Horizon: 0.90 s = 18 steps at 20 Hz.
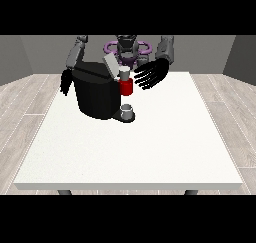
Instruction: Insert the coffee pod into the coffee machine and close the lid
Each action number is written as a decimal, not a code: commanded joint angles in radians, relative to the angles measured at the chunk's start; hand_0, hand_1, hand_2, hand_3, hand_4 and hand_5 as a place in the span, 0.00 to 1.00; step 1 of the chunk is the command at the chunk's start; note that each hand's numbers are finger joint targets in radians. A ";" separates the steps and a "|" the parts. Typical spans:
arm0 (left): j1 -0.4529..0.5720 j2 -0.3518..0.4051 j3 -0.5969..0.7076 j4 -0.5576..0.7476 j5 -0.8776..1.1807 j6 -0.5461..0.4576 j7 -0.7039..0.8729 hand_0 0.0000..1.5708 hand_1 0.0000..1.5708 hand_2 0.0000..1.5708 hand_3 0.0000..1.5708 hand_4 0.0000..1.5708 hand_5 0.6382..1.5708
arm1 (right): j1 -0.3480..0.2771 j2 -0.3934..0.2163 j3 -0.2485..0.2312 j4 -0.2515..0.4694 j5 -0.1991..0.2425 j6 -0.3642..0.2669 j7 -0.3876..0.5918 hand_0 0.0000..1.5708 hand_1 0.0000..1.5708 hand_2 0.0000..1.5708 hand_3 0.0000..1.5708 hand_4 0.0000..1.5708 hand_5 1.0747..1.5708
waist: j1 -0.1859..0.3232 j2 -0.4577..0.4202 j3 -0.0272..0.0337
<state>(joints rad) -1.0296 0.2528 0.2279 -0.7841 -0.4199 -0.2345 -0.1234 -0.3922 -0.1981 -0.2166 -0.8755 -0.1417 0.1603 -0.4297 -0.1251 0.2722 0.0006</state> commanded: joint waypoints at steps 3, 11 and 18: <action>0.219 -0.121 0.029 -0.037 0.107 -0.023 -0.127 0.00 0.00 0.00 0.00 0.00 1.00 | 0.117 0.005 -0.040 0.058 -0.022 -0.005 -0.048 0.00 0.00 0.00 0.00 0.17 1.00 | 0.115 -0.134 -0.0010; 0.580 -0.172 0.048 -0.018 0.196 -0.129 -0.253 0.00 0.00 0.00 0.00 0.23 1.00 | 0.347 0.052 0.049 -0.025 0.023 0.045 -0.064 0.00 0.00 0.00 0.00 0.05 1.00 | 0.119 -0.413 -0.0017; 0.798 -0.166 0.049 -0.018 0.206 -0.146 -0.288 0.00 0.00 0.00 0.00 0.15 1.00 | 0.376 0.125 0.217 -0.228 0.139 -0.031 0.071 0.00 0.00 0.00 0.00 0.00 1.00 | 0.097 -0.562 -0.0020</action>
<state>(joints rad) -0.3446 0.0847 0.2733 -0.8054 -0.2225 -0.3749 -0.3824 -0.0475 -0.0986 -0.0811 -0.9978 -0.0552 0.1454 -0.4199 0.0047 -0.2198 -0.0012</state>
